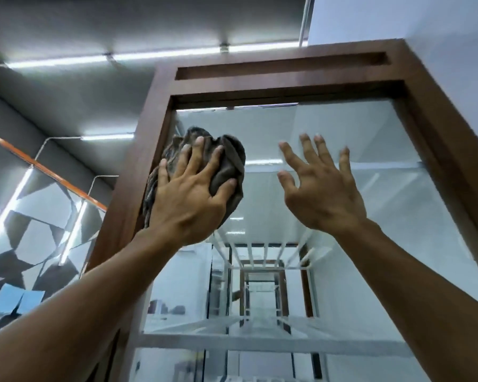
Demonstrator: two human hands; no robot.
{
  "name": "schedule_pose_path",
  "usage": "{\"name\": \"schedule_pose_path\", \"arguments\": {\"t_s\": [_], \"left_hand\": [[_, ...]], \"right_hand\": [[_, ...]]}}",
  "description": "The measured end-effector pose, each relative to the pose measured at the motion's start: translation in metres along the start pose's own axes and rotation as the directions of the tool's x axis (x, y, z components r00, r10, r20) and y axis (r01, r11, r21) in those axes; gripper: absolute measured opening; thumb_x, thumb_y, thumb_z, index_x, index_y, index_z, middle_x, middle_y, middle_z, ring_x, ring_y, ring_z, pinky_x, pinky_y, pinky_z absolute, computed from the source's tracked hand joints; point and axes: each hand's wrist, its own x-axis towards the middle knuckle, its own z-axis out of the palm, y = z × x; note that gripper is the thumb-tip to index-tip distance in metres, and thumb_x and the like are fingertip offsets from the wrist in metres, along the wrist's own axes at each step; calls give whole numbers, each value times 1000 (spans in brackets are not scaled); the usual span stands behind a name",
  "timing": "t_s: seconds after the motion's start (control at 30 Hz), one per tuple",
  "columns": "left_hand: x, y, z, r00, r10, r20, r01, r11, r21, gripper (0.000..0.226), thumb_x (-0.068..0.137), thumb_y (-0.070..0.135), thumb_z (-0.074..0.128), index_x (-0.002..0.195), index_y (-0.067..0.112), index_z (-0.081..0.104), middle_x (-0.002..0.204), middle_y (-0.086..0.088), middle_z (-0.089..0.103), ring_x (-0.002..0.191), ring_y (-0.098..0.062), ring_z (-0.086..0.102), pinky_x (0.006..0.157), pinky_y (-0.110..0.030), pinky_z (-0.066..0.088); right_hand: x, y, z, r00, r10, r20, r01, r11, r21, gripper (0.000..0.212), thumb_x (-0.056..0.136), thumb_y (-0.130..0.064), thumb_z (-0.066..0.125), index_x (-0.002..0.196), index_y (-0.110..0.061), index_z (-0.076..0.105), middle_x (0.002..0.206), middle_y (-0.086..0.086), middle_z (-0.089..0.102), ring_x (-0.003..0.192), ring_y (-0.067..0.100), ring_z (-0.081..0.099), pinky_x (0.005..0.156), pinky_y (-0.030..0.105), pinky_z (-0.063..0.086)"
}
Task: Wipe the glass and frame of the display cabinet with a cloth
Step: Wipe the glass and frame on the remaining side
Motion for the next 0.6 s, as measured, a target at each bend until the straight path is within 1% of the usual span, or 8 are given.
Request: {"name": "schedule_pose_path", "arguments": {"t_s": [0.2,0.27,0.33,0.4,0.47,0.53,0.57,0.6], "left_hand": [[6,20,0,982,-191,14,191,981,-22,80,89,68,14,164,43,-2,174,0,-15,160,-22,-17,126,-58,-15],[8,42,7,994,-104,38,103,994,29,79,90,69,12,164,45,-2,174,-2,-17,160,-28,-19,122,-63,-17],[8,53,11,991,95,91,-104,990,99,77,91,70,11,163,48,-6,173,-2,-18,159,-26,-20,121,-62,-18],[13,47,6,980,150,134,-165,980,108,77,91,73,12,162,49,-8,174,0,-17,160,-23,-19,123,-58,-17],[17,40,1,996,-27,85,20,996,86,79,93,74,18,164,47,-5,175,-1,-14,161,-25,-15,125,-58,-13],[18,49,6,962,-273,-8,273,961,42,75,100,71,21,165,41,-2,175,-6,-13,161,-31,-14,126,-63,-11],[17,61,11,956,-294,-23,294,955,40,74,102,69,21,166,38,-1,174,-8,-13,160,-34,-15,125,-64,-12],[14,73,15,975,-221,-19,222,973,57,72,103,67,20,166,38,0,174,-8,-14,160,-34,-15,124,-65,-12]], "right_hand": [[-1,1,-1,999,-28,-19,28,1000,-2,60,108,-50,21,164,-38,4,173,2,-8,159,22,-11,125,56,-14],[-1,0,-2,999,-36,-16,36,999,-3,60,108,-49,22,164,-36,6,173,2,-7,160,22,-10,125,57,-13],[-2,1,-4,999,-53,-1,53,999,-10,60,107,-47,22,164,-36,7,173,3,-7,159,22,-11,125,58,-12],[-4,4,-5,997,-72,14,72,997,-16,60,107,-48,20,164,-36,5,173,2,-8,159,21,-12,126,57,-12],[-8,9,-6,996,-84,20,85,996,-8,61,108,-52,20,164,-37,2,173,1,-10,159,21,-13,126,54,-13],[-12,13,-7,996,-90,15,90,996,-7,61,108,-53,20,164,-37,1,173,1,-11,159,21,-14,127,51,-13],[-15,15,-7,995,-100,15,100,995,-8,62,108,-54,20,164,-37,1,172,1,-11,159,20,-14,127,50,-12],[-18,19,-7,993,-117,19,117,993,-13,62,108,-54,19,164,-37,0,173,1,-11,159,20,-13,128,49,-11]]}}
